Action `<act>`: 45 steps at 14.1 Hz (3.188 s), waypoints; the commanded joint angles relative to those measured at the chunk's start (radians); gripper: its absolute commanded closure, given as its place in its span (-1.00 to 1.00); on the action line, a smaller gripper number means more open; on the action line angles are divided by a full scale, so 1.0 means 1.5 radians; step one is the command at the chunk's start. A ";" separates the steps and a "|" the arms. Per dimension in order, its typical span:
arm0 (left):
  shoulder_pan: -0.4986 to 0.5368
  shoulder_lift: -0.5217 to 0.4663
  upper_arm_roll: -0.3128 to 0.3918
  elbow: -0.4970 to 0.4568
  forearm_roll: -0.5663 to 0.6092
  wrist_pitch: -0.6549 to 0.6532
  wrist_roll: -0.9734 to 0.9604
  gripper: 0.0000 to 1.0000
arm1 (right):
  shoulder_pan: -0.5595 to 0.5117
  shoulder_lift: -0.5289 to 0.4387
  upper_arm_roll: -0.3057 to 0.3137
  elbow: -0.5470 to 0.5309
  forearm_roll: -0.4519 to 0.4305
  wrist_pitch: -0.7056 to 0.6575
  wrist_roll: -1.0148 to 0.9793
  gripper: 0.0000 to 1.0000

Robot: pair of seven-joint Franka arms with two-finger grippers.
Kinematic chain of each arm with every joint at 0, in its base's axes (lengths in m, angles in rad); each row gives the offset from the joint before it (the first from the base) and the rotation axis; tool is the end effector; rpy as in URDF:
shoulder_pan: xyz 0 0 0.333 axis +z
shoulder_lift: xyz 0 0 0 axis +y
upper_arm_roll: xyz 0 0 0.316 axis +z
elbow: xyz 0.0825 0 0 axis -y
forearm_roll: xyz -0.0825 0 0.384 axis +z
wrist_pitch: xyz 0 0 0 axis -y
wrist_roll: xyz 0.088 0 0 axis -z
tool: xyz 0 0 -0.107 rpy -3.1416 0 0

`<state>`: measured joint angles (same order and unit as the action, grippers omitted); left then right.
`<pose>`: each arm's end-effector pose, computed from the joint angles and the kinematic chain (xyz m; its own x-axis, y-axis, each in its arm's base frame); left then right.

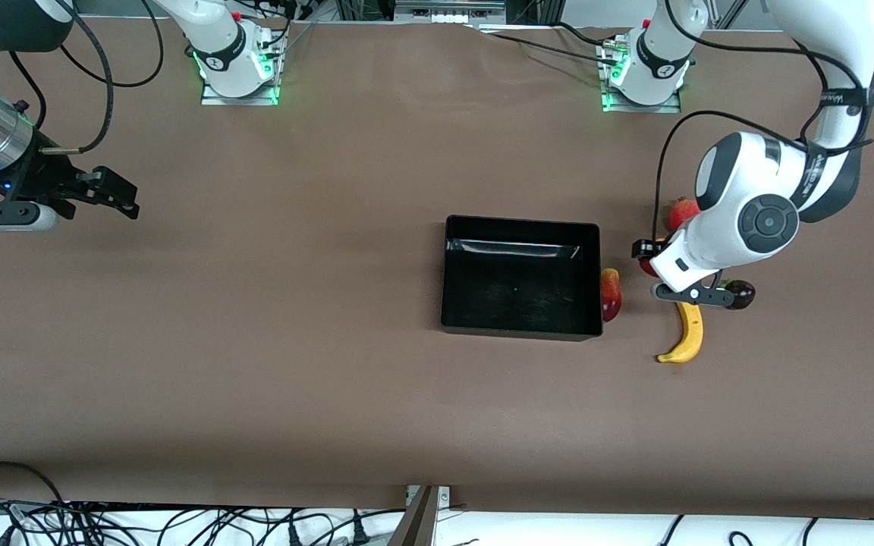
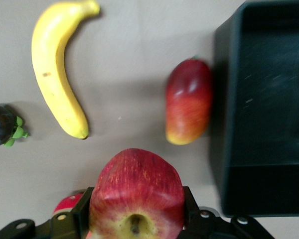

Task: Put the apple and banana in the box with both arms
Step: 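Close the left gripper on the small apple and lift, then carry the apple over the black box and open the left gripper, then move the left gripper to the yellow banana and grasp it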

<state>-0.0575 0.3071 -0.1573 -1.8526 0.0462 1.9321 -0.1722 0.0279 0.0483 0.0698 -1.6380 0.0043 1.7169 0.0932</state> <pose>0.5888 -0.1203 0.3425 0.9739 -0.0571 -0.2197 -0.0650 -0.9975 -0.0292 0.5771 0.0561 0.5782 0.9995 0.0036 0.0299 0.0040 -0.9999 -0.0105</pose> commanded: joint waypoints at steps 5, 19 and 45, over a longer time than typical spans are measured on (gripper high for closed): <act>-0.127 0.078 -0.017 0.076 0.008 -0.008 -0.298 0.60 | -0.007 0.007 0.007 0.014 -0.006 -0.002 0.008 -1.00; -0.153 0.190 -0.018 0.068 0.010 0.057 -0.289 -1.00 | -0.007 0.007 0.007 0.014 -0.006 -0.002 0.007 -1.00; 0.127 0.300 -0.009 0.181 0.173 0.147 0.176 1.00 | -0.008 0.007 0.007 0.014 -0.007 -0.002 0.002 -1.00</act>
<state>0.1241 0.7684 -0.1559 -1.5722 0.2785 2.1562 0.0665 0.0275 0.0501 0.0696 -1.6364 0.0042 1.7174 0.0938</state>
